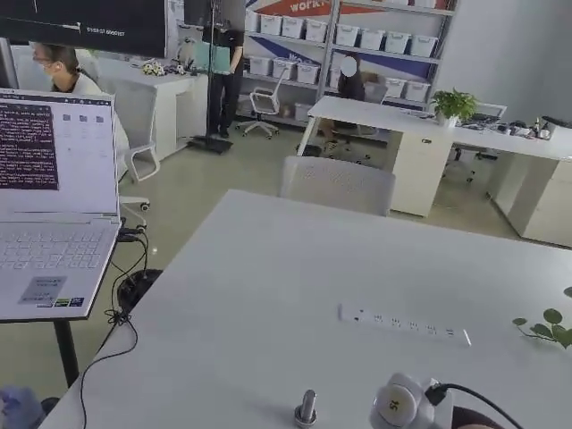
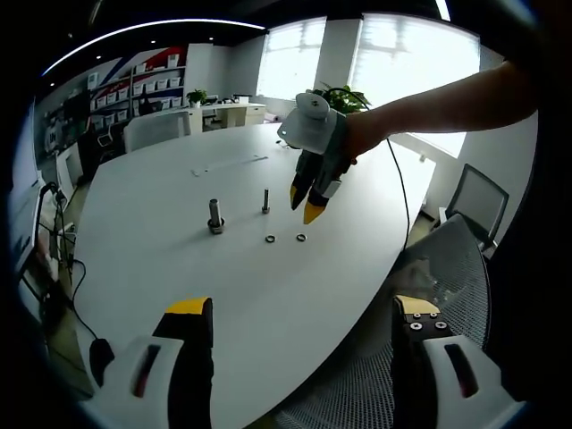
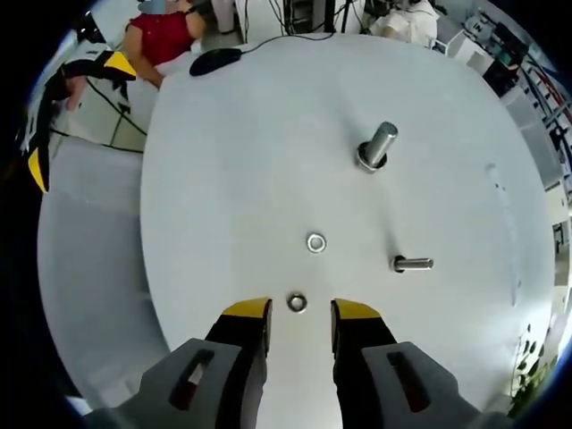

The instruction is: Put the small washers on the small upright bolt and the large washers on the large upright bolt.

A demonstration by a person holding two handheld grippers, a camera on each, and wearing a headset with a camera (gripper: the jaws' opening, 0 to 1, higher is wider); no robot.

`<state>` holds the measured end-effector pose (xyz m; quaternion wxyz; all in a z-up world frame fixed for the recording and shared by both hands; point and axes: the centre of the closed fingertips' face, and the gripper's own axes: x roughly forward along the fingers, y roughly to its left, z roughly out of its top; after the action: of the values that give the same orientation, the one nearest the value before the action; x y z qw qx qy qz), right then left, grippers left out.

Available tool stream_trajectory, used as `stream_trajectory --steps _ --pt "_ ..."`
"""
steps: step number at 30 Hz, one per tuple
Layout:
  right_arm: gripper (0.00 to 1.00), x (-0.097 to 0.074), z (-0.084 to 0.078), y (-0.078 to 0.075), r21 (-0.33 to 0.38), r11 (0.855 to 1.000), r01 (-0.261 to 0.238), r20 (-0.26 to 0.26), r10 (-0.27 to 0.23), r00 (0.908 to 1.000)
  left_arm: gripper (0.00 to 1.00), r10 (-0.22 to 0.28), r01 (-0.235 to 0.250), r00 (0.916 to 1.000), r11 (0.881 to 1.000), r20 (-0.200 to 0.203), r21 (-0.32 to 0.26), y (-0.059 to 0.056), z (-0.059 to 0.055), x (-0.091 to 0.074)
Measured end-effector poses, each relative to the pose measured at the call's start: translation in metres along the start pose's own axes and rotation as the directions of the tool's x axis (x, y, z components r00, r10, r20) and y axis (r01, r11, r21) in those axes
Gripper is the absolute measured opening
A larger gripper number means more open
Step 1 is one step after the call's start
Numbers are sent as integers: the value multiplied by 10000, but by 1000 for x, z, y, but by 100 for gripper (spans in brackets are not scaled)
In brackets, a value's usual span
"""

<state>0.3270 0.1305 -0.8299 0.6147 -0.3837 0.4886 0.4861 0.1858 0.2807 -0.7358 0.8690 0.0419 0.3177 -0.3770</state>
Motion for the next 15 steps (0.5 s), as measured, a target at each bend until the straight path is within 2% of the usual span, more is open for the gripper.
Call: stream_trajectory --steps 5,10,15 --pt "28 11 -11 7 -232 9997 -116 -232 111 9997 81 15 -15 10000 10000 -9 -64 -3 0 3" --pt "28 23 -16 2 -210 9997 -118 -68 117 9999 81 181 -183 9998 9996 -80 -220 -3 -3 6" --pt "28 33 -19 0 -365 9992 -161 -8 161 9999 81 396 -396 9992 9987 -2 -324 1 0 7"
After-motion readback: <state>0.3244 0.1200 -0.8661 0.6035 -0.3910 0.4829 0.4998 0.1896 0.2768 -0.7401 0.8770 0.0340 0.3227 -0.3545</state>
